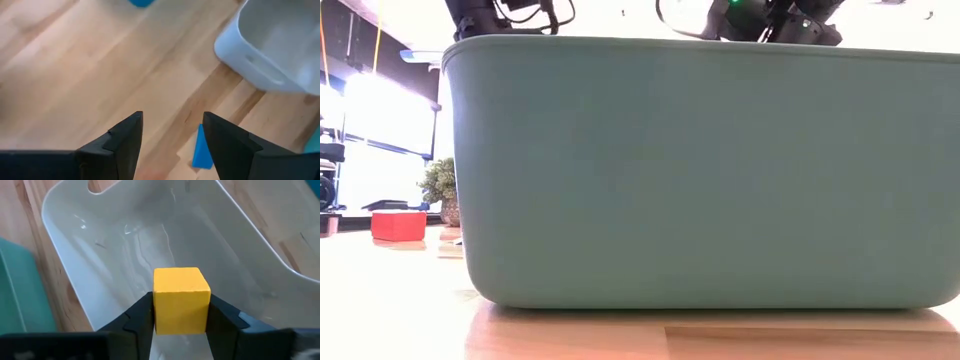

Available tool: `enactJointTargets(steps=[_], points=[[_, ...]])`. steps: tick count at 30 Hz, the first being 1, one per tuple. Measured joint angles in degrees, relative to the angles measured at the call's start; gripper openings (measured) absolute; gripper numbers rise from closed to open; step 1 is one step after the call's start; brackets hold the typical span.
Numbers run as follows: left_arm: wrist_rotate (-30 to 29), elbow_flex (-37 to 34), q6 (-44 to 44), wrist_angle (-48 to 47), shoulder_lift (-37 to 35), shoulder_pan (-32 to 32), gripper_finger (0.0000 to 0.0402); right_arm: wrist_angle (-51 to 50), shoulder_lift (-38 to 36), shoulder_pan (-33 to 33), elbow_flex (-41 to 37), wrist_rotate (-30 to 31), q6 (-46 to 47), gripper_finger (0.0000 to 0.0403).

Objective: Sort & place blocks by color
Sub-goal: Put the yellow block into the white bin, then put the orange block into the green bin

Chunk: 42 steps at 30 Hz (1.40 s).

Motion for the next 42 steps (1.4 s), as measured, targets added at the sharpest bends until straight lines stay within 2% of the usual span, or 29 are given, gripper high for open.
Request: enactJointTargets(steps=[12, 22, 27, 32, 42], points=[[0.54, -0.26, 1.82, -6.48, 0.0, -4.87, 0.0195, 0.02, 0.0, 0.0, 0.0, 0.13, -1.49, 0.0145], [3.11, -0.26, 1.66, -10.85, 0.0, -5.36, 0.0196, 0.06, -0.02, 0.0, 0.0, 0.04, -1.49, 0.0193], [5.67, -0.27, 6.23, -15.44, 0.0, -5.36, 0.021, 0.97, -0.11, 0.0, 0.0, -0.21, -1.5, 0.0197], [6.36, -0.26, 15.2, -19.8, -0.02, -5.36, 0.0231, 1.49, -0.11, -0.02, 0.39, -1.34, -1.49, 0.0197], [7.41, -0.26, 43.09, -21.11, -0.02, -8.28, 0.0233, -3.17, -0.11, -0.02, 9.46, -0.34, -6.49, 0.0197]])
